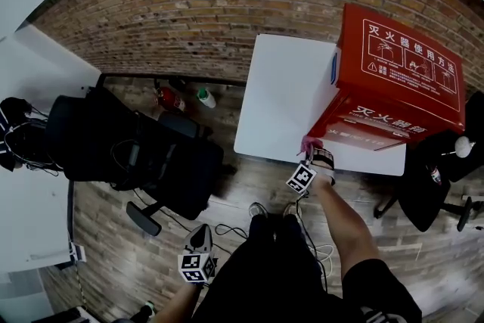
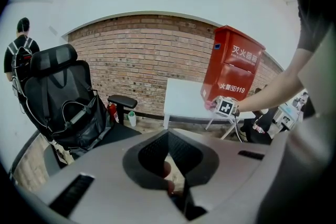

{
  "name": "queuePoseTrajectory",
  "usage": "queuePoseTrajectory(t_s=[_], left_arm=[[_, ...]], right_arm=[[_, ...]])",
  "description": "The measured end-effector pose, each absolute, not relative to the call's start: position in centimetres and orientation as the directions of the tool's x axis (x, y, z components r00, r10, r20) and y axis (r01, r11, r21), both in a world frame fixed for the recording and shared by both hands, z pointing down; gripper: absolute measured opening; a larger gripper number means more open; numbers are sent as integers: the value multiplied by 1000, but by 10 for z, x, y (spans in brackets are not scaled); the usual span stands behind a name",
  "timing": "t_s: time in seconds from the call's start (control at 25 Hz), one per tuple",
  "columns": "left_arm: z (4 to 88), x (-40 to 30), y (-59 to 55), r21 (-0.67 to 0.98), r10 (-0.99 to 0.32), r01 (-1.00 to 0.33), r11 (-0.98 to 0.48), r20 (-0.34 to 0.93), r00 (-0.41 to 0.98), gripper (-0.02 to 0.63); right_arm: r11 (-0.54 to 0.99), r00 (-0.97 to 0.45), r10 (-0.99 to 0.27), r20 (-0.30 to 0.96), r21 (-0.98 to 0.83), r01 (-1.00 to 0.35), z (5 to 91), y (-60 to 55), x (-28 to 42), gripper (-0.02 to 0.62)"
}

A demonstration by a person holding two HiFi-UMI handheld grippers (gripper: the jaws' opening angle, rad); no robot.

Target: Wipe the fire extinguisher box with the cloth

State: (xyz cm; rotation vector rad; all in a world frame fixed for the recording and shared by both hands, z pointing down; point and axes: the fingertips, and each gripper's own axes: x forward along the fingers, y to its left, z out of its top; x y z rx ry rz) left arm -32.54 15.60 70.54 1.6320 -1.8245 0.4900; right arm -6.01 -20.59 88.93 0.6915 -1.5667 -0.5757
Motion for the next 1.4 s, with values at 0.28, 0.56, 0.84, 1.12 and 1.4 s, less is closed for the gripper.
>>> queuePoseTrajectory(t_s=[0.28, 0.56, 0.84, 1.12, 1.4], left_arm=[[696, -316, 126, 153, -778, -983, 98, 628, 20, 23], [682, -301, 87, 182, -817, -983, 31, 571, 80, 21], [648, -275, 45, 249, -859, -967, -50, 484, 168, 21], [608, -244, 3, 295, -886, -942, -162, 376, 270, 22], [562, -217, -32, 327, -900, -911, -250, 269, 343, 22]], right_arm=[[705, -208, -691, 692, 582, -405, 842, -182, -59, 100], [655, -340, -729, 594, 458, -601, 755, -168, -56, 100], [610, -440, -749, 496, 256, -750, 666, -148, -53, 100], [574, -491, -761, 425, 87, -814, 605, -133, -37, 100], [573, -532, -778, 333, 31, -819, 547, -113, -24, 100]])
